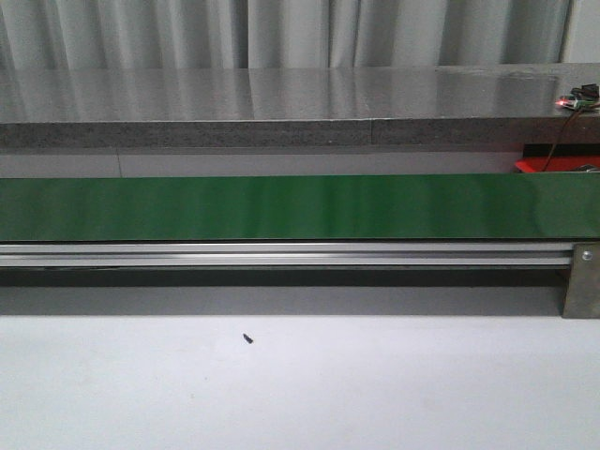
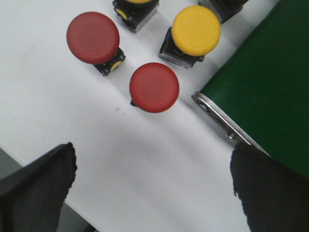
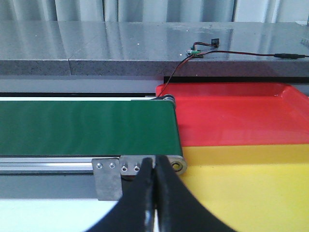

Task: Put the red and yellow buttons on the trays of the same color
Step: 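Lower the left gripper and grasp a red button, then lift the red button with the left gripper toward the conveyor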

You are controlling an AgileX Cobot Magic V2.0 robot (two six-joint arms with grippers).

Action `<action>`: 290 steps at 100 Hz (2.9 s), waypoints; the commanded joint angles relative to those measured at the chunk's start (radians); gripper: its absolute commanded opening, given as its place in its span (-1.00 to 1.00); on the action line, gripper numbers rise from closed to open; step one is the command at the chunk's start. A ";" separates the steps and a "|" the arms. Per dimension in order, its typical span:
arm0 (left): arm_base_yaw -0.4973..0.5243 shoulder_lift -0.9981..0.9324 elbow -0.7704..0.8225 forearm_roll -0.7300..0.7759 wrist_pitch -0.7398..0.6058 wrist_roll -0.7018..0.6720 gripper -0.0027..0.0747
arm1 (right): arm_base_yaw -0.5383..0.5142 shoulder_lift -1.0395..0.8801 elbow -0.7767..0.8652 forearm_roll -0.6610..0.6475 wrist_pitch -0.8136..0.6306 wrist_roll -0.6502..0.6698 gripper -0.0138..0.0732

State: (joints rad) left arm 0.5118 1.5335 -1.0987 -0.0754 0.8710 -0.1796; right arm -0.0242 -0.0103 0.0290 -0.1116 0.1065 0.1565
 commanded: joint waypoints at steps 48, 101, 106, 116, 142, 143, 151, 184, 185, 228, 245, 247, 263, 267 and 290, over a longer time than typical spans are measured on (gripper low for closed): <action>0.005 0.180 -0.142 0.010 -0.039 -0.023 0.49 | 0.000 -0.019 -0.018 0.000 -0.079 -0.005 -0.82; 0.005 0.230 -0.142 0.020 -0.042 -0.043 0.19 | 0.000 -0.019 -0.018 0.000 -0.079 -0.005 -0.82; 0.005 0.230 -0.142 0.020 -0.042 -0.043 0.06 | 0.000 -0.019 -0.018 0.000 -0.079 -0.005 -0.82; 0.005 0.230 -0.142 0.020 -0.044 -0.043 -0.19 | 0.000 -0.019 -0.018 0.000 -0.078 -0.005 -0.82; 0.005 0.221 -0.144 0.023 -0.022 -0.043 -0.32 | 0.000 -0.019 -0.018 0.000 -0.078 -0.005 -0.82; 0.005 0.218 -0.144 0.023 -0.022 -0.043 -0.32 | 0.000 -0.019 -0.018 0.000 -0.078 -0.005 -0.82; 0.005 0.194 -0.144 0.028 0.000 -0.043 -0.32 | 0.000 -0.019 -0.018 0.000 -0.078 -0.005 -0.82; -0.002 0.046 -0.243 0.014 0.083 -0.001 -0.32 | 0.000 -0.019 -0.018 0.000 -0.078 -0.005 -0.82; -0.004 0.044 -0.248 0.014 0.086 0.001 -0.32 | 0.000 -0.019 -0.018 0.000 -0.078 -0.005 -0.82; -0.220 0.135 -0.434 0.046 0.165 0.030 -0.32 | 0.000 -0.019 -0.018 0.000 -0.078 -0.005 -0.82; -0.239 0.190 -0.434 0.046 0.173 0.030 -0.31 | 0.000 -0.019 -0.018 0.000 -0.077 -0.005 -0.82; -0.239 0.193 -0.434 0.046 0.173 0.030 -0.31 | 0.000 -0.019 -0.018 0.000 -0.077 -0.005 -0.82; -0.239 0.210 -0.434 0.046 0.166 0.030 -0.30 | 0.000 -0.019 -0.018 0.000 -0.077 -0.005 -0.82; -0.239 0.215 -0.434 0.046 0.161 0.030 -0.29 | 0.000 -0.019 -0.018 0.000 -0.077 -0.005 -0.82; -0.239 0.215 -0.434 0.014 0.156 0.040 0.47 | 0.000 -0.019 -0.018 0.000 -0.077 -0.005 -0.82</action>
State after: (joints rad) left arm 0.2802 1.7911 -1.5013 -0.0380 1.0591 -0.1414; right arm -0.0242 -0.0103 0.0290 -0.1116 0.1065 0.1565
